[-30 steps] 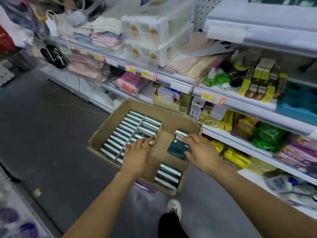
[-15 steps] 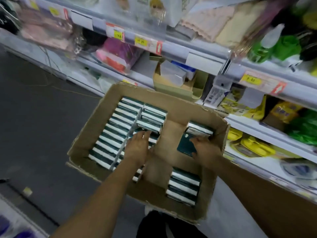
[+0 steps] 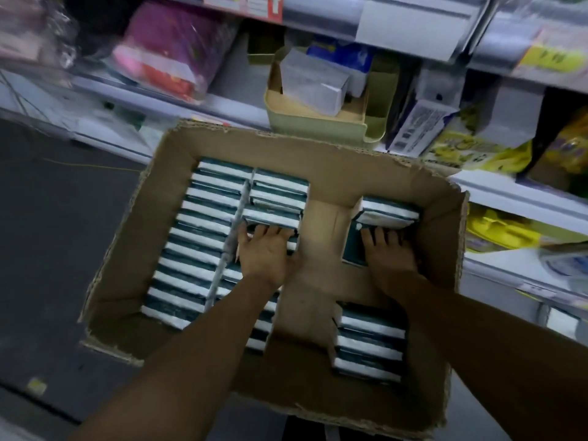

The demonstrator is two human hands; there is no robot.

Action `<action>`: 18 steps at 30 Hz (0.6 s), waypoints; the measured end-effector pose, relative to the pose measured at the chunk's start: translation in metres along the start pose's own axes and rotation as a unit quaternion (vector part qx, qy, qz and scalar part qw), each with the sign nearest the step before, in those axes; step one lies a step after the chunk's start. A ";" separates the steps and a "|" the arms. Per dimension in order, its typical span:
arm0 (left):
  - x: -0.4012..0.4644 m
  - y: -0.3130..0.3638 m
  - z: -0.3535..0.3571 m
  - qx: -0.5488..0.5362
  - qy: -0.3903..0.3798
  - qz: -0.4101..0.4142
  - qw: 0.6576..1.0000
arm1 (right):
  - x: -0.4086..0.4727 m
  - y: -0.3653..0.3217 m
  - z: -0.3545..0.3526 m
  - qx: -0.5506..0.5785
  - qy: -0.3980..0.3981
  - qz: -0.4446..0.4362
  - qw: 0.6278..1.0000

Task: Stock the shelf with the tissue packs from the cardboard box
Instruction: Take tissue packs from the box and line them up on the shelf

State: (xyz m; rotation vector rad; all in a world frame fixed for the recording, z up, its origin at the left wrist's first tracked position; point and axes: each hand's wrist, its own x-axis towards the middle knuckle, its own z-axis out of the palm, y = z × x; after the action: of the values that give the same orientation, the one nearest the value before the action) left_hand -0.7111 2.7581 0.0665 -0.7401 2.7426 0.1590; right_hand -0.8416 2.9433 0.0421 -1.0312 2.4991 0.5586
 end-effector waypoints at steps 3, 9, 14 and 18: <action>0.003 -0.005 -0.005 0.035 0.035 0.051 0.997 | -0.004 0.003 -0.009 0.045 0.004 0.004 0.999; -0.015 -0.011 -0.039 -0.110 0.139 0.053 0.983 | -0.041 0.011 -0.055 0.592 0.003 0.139 0.794; -0.044 0.020 -0.114 -0.373 0.138 -0.069 0.915 | -0.094 0.011 -0.125 0.711 0.079 0.087 0.693; -0.070 0.046 -0.178 -0.468 0.136 -0.032 0.873 | -0.130 0.018 -0.187 0.773 0.094 0.060 0.624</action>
State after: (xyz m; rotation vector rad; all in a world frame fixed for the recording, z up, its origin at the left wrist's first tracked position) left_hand -0.7220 2.7988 0.2582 -1.1307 2.7852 1.5467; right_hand -0.8048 2.9381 0.2675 -0.1264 1.9811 -1.5519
